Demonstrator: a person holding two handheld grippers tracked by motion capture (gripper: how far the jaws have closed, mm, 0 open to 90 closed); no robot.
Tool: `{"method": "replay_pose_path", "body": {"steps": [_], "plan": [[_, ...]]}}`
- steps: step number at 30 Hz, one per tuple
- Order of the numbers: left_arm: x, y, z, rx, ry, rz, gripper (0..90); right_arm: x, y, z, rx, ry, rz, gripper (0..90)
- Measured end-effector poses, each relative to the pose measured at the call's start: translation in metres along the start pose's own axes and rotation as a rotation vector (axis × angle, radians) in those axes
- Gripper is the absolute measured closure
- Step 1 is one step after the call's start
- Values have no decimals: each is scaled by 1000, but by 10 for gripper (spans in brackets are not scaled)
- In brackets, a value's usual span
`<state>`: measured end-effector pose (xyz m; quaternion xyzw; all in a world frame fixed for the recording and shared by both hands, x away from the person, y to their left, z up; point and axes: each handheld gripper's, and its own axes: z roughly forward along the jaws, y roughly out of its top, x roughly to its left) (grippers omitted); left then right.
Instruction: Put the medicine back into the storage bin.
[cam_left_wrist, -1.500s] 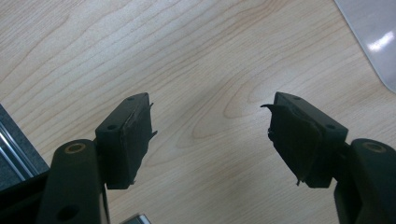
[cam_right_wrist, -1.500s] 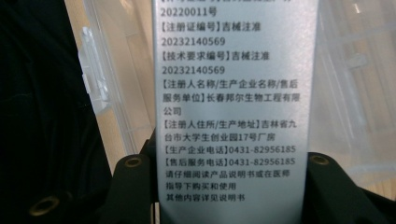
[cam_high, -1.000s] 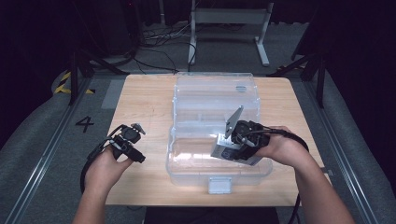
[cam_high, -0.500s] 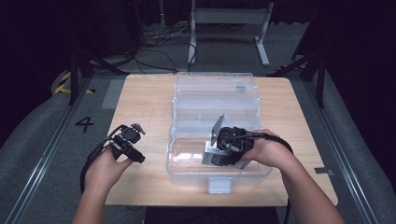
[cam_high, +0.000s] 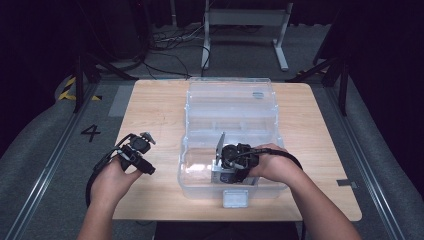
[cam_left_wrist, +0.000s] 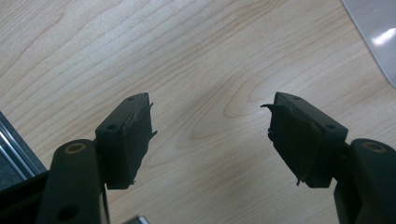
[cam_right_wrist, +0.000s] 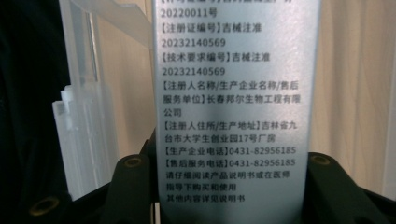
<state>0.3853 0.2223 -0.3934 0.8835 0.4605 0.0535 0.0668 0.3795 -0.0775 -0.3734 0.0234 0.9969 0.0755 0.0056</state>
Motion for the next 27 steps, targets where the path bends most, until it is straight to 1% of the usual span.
{"method": "replay_pose_path", "body": {"steps": [2, 4, 5, 7, 11, 12, 13, 14, 17, 19, 21, 23, 24, 27], "plan": [[0, 0, 0, -1, 1, -1, 301, 1, 0, 3, 4, 6, 3, 557], [0, 0, -1, -2, 2, -1, 301, 0, 0, 6, 15, 11, -6, 557], [1, 0, -1, -2, 2, -1, 300, 0, 0, 8, 12, 15, -9, 557], [1, 0, -1, -4, 3, -3, 301, 0, 0, 10, 20, 15, -7, 557], [1, -1, 0, -3, 1, -8, 300, -1, -1, 17, 16, 28, -7, 557], [1, -1, 0, -3, -3, -12, 301, -1, 0, 18, 26, 27, -9, 557], [1, -1, 0, -3, -3, -12, 300, -1, 0, 18, 26, 27, -9, 557], [1, 0, 0, -2, 1, -1, 301, -1, 0, 21, 28, 29, -7, 557], [1, 0, 1, -1, -1, 0, 300, -1, 1, 23, 32, 32, -6, 556], [0, 0, 2, -1, -5, -11, 299, -1, 1, 28, 37, 39, -3, 556], [1, 0, 2, 2, 2, 0, 299, -1, 1, 31, 44, 37, -4, 555], [1, 0, 2, 1, 0, -2, 299, -1, 2, 32, 46, 39, -3, 555], [1, 0, 2, -2, -7, -10, 300, -1, 2, 35, 49, 44, -3, 555], [1, 1, 2, 5, -1, 0, 299, -2, 2, 37, 53, 44, -11, 555]]}}
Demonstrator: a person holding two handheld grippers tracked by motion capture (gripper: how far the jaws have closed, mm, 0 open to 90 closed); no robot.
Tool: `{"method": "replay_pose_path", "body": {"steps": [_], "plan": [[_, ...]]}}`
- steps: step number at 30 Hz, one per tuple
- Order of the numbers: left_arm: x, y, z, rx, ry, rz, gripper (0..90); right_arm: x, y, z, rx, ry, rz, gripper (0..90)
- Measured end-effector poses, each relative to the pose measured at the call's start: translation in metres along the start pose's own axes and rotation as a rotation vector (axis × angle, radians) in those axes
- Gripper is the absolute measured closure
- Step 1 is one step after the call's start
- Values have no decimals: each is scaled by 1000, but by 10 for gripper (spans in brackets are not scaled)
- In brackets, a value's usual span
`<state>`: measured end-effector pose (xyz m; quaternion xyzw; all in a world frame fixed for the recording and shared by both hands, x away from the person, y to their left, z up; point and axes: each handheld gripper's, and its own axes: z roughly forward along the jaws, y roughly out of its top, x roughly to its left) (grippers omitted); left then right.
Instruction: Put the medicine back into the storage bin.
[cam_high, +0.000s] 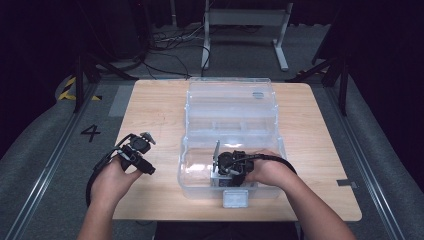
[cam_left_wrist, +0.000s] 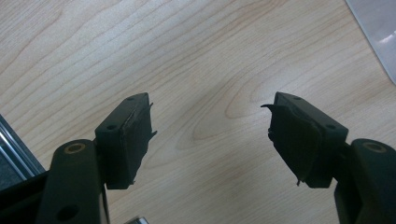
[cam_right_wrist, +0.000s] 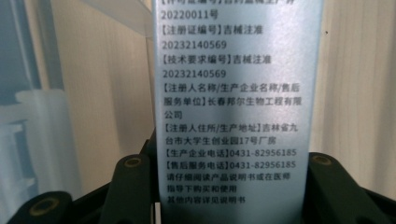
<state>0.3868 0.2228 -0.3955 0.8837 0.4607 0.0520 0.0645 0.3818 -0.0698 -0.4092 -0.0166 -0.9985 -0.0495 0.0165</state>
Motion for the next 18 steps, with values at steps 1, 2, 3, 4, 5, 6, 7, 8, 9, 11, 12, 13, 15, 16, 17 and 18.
{"method": "replay_pose_path", "body": {"steps": [1, 2, 3, 4, 5, 6, 7, 8, 9, 11, 12, 13, 15, 16, 17, 18], "plan": [[-1, 0, 1, -2, -8, -9, 299, 0, 0, 1, -6, 7, 4, 554], [-1, 0, 1, -2, -8, -9, 299, 0, 0, 1, -6, 7, 4, 554], [-1, 0, 1, -1, -8, -8, 299, 0, 0, 2, -6, 6, 5, 553], [-1, 0, 0, 1, -3, 2, 300, 0, 0, 2, -7, 6, -1, 552], [-1, 0, 0, 0, -3, 1, 299, 0, 0, 3, -9, 1, -2, 553], [-1, 0, 0, 0, -3, 1, 300, 0, 0, 3, -10, 1, -2, 552], [-1, 0, 0, 0, -2, 1, 299, 0, 0, 3, -10, 1, -4, 551], [-1, 0, 0, 0, -2, 1, 300, 0, 0, 3, -11, 1, -2, 550], [-1, 0, 0, -2, -11, -14, 300, 0, 0, 3, -11, 1, -2, 550], [-1, 0, 0, -1, -10, -14, 300, -1, 0, 3, -11, 6, -2, 542], [-1, -1, 0, -1, -10, -14, 300, -1, 0, 3, -11, 6, -2, 542], [-1, 0, 0, 0, -11, -13, 299, -2, 0, 2, -3, 5, 3, 527], [0, 0, 0, 3, -11, -11, 299, -2, -2, -1, -13, -2, 27, 509], [0, 0, 0, 3, -11, -11, 299, -2, -2, -1, -13, -2, 27, 509], [1, 0, 1, 8, -4, -7, 299, -2, -2, -2, -18, -5, 37, 507], [1, -1, 2, 11, -15, -23, 299, -2, -4, -6, -18, -9, 39, 496]]}}
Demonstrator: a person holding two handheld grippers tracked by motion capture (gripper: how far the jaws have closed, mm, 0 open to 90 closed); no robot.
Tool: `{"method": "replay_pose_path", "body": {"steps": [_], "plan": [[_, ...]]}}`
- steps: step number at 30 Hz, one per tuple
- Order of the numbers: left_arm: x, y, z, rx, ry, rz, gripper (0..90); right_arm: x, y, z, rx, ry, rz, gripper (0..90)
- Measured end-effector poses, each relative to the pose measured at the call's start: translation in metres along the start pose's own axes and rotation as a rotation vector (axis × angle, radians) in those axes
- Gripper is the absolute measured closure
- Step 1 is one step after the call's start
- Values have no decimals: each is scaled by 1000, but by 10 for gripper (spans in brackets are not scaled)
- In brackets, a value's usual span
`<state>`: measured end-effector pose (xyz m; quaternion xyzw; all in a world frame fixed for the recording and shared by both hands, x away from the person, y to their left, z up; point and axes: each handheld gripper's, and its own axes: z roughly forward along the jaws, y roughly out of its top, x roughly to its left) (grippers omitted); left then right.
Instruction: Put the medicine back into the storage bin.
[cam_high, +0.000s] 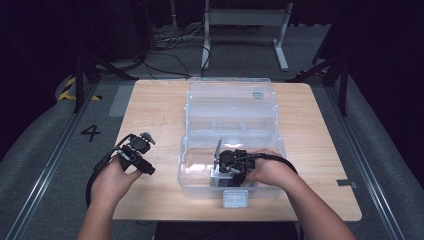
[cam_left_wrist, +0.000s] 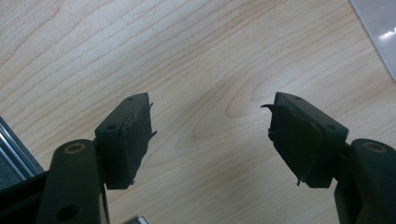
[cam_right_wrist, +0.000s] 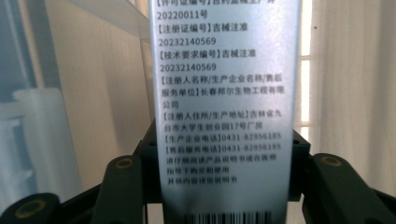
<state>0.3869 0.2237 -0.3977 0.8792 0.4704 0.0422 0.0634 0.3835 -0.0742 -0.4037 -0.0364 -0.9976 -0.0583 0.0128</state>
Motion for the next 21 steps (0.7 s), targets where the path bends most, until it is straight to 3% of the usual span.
{"method": "replay_pose_path", "body": {"steps": [3, 5, 13, 19, 21], "plan": [[0, 0, 0, 1, -1, -1, 299, -1, -2, -6, -3, -1, -2, 463], [1, 0, -1, -2, 9, 16, 299, 1, -4, -12, -27, -3, -7, 460], [2, 4, 0, -7, 9, 15, 299, 9, -10, -35, -44, -37, -9, 471], [1, 10, 0, -3, 0, 23, 307, 17, -22, -59, -82, -71, 2, 466], [0, 11, 0, -14, -19, 6, 312, 19, -27, -65, -87, -84, 10, 465]]}}
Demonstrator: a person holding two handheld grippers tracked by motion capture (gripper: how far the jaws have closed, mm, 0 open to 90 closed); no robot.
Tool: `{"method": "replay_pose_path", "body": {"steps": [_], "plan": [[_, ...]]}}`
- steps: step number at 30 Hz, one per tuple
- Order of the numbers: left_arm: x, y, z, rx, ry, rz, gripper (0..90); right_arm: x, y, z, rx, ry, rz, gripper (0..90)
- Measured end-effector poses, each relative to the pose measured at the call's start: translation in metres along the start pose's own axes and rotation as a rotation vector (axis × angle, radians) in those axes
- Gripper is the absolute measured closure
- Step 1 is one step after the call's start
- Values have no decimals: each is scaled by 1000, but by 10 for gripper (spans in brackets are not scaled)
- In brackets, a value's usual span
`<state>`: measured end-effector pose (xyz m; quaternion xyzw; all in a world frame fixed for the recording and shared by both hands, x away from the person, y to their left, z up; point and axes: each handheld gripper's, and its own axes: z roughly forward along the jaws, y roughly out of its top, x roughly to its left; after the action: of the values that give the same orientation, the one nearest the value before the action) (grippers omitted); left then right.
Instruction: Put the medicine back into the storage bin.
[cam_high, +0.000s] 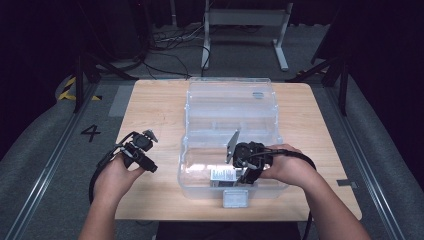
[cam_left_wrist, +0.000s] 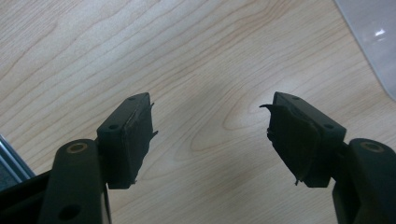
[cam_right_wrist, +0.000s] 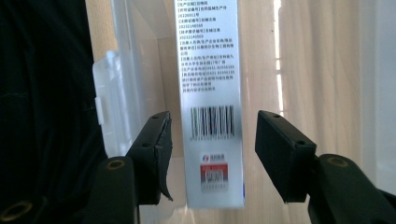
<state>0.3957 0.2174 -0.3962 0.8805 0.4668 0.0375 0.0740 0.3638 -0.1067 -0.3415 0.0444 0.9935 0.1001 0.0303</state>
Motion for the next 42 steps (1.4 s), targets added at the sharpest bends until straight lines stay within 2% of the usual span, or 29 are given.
{"method": "replay_pose_path", "body": {"steps": [2, 5, 6, 9, 13, 15, 16, 17, 18, 19, 22, 24, 26, 28, 30, 32, 33, 36, 39, 41, 42], "plan": [[1, 1, -1, -2, -7, 7, 312, 0, -4, -6, -8, -3, 6, 465], [1, 2, 0, -2, -18, 5, 310, 0, -12, -14, -4, 3, 47, 451], [1, 3, 1, -2, -29, 10, 308, -2, -17, -19, -6, 4, 75, 446], [2, 3, 1, -6, -47, 8, 307, -3, -23, -24, -16, 3, 87, 445], [1, 3, -2, -26, -47, 15, 306, -1, -35, -30, -16, 6, 108, 438], [2, 3, -1, -23, -66, -1, 304, 0, -41, -31, -9, -7, 112, 430], [3, 2, 0, -22, -73, -22, 293, 1, -44, -31, -6, -3, 110, 429], [4, 2, 0, -23, -104, -55, 271, 1, -46, -30, -6, -4, 112, 427], [4, 2, 0, -23, -104, -55, 290, 1, -46, -30, -6, -4, 112, 427], [6, 3, -1, -41, -125, -57, 308, 2, -51, -29, -4, 0, 130, 416], [3, 3, -3, -60, -117, -50, 337, 1, -58, -26, -6, 18, 152, 409], [2, 3, -2, -49, -84, -26, 353, 1, -62, -23, -4, 21, 152, 404], [2, 3, -1, -37, -57, -18, 382, 3, -64, -20, 6, 25, 161, 403], [2, 3, 1, -34, -48, -22, 405, 4, -67, -17, 13, 32, 158, 404], [3, 2, 1, -54, -17, -17, 422, 5, -69, -13, 22, 44, 161, 392], [6, 1, -2, -89, -55, -60, 442, 6, -70, -9, 21, 50, 161, 393], [7, 1, -3, -91, -50, -54, 456, 7, -71, -5, 23, 61, 163, 412], [7, 1, -4, -96, -51, -69, 485, 9, -72, 3, 60, 50, 150, 416], [6, 1, -2, -88, -36, -71, 512, 11, -73, 12, 75, 58, 139, 419], [6, 1, -1, -88, -39, -77, 528, 12, -73, 19, 86, 62, 133, 420], [7, 1, -1, -87, -58, -81, 541, 12, -73, 21, 93, 61, 128, 424]]}}
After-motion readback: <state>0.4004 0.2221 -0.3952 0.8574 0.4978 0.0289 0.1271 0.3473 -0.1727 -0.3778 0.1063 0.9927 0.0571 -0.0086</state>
